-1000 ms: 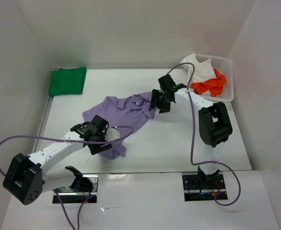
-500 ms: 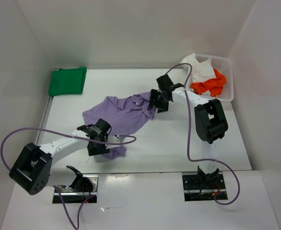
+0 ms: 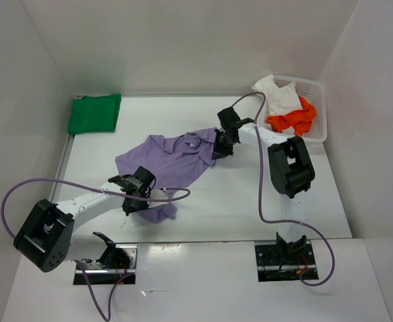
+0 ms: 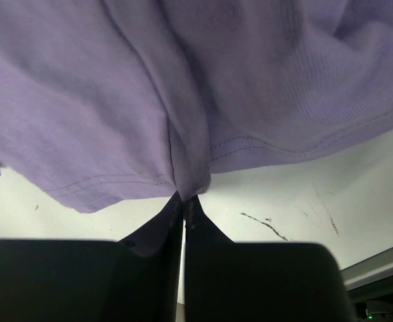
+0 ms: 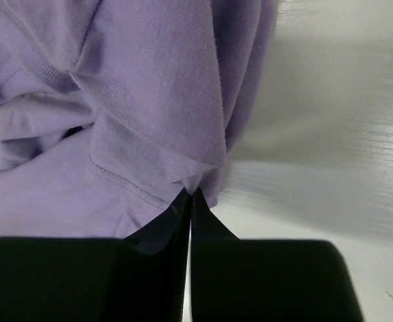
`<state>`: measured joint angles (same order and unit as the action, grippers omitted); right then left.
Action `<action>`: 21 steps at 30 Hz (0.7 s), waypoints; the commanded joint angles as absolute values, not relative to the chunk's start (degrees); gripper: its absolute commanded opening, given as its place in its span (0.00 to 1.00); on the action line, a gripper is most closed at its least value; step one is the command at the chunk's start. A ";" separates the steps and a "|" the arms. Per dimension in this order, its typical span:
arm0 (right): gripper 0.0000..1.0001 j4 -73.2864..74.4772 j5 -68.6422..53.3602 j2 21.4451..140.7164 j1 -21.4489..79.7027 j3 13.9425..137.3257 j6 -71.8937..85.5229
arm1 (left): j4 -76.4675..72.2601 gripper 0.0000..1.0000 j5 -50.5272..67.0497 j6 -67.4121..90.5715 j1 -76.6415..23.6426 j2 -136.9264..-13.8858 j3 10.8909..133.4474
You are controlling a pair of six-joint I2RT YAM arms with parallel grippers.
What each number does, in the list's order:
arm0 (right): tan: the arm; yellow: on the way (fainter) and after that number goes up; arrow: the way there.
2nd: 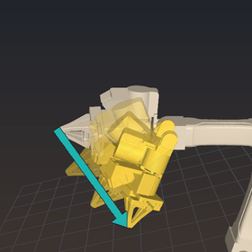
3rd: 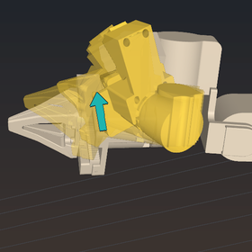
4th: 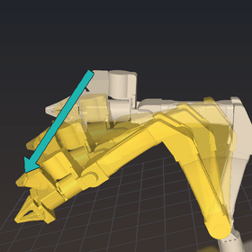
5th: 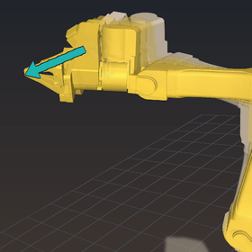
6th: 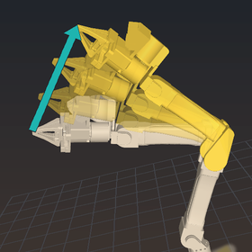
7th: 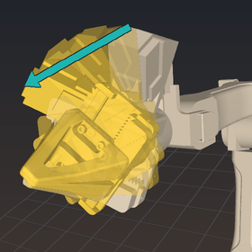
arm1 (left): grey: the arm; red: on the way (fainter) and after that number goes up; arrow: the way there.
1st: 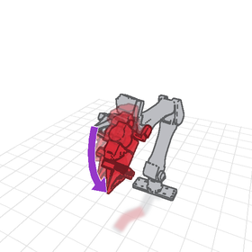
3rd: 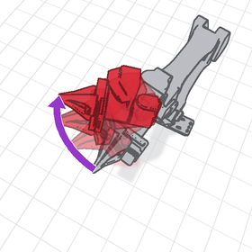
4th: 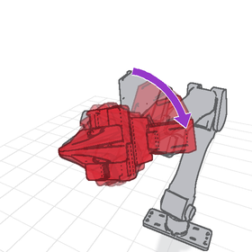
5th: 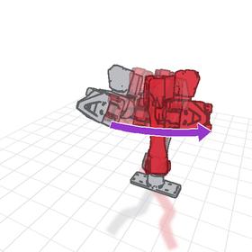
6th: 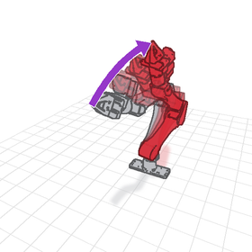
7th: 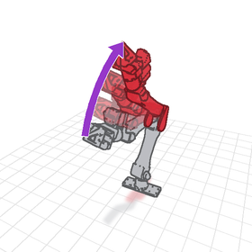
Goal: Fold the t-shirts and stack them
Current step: Flatten out the tshirt
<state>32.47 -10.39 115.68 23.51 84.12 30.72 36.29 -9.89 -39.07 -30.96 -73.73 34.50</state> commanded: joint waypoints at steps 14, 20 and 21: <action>0.00 40.33 -8.35 95.13 18.81 82.53 29.89 | 37.44 0.00 -6.50 -36.30 -25.75 -63.81 42.09; 0.00 46.75 -10.28 85.98 12.05 83.93 27.77 | 35.70 0.00 -12.12 -34.37 -23.21 -63.81 52.19; 0.00 47.37 -10.81 84.91 10.65 84.98 27.77 | 35.07 0.00 -13.52 -33.76 -22.68 -63.81 53.95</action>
